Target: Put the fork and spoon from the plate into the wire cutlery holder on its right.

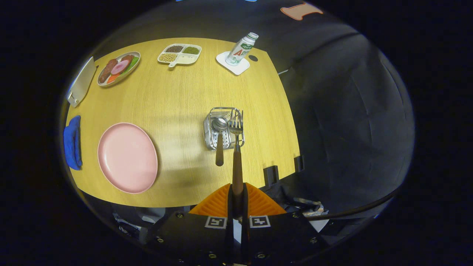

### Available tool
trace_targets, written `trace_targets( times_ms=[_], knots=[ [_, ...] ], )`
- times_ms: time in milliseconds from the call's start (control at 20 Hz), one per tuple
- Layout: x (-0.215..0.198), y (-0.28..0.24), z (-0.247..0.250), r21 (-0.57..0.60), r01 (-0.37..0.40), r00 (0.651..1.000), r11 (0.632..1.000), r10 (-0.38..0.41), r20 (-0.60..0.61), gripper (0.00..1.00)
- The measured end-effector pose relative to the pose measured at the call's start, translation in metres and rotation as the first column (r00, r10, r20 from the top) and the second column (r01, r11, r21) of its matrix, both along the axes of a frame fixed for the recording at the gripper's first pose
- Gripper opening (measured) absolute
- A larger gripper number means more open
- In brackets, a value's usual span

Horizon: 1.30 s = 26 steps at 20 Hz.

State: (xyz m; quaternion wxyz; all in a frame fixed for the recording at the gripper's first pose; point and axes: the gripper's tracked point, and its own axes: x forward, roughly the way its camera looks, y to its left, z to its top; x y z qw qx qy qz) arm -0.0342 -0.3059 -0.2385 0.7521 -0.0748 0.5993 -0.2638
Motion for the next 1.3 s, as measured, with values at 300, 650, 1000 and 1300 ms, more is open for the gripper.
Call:
trace_targets(
  times_ms=[300,650,1000,1300],
  knots=[
    [0.002,-0.008,-0.026,0.04,-0.013,0.998,0.999,0.015,-0.055,0.08],
    [0.011,-0.017,-0.048,0.084,-0.041,0.987,0.996,0.053,-0.149,0.08],
    [0.021,-0.025,-0.059,0.125,-0.054,0.975,0.991,0.079,-0.207,0.08],
    [0.021,-0.029,-0.06,0.124,-0.076,0.967,0.989,0.103,-0.233,0.43]
  ],
)
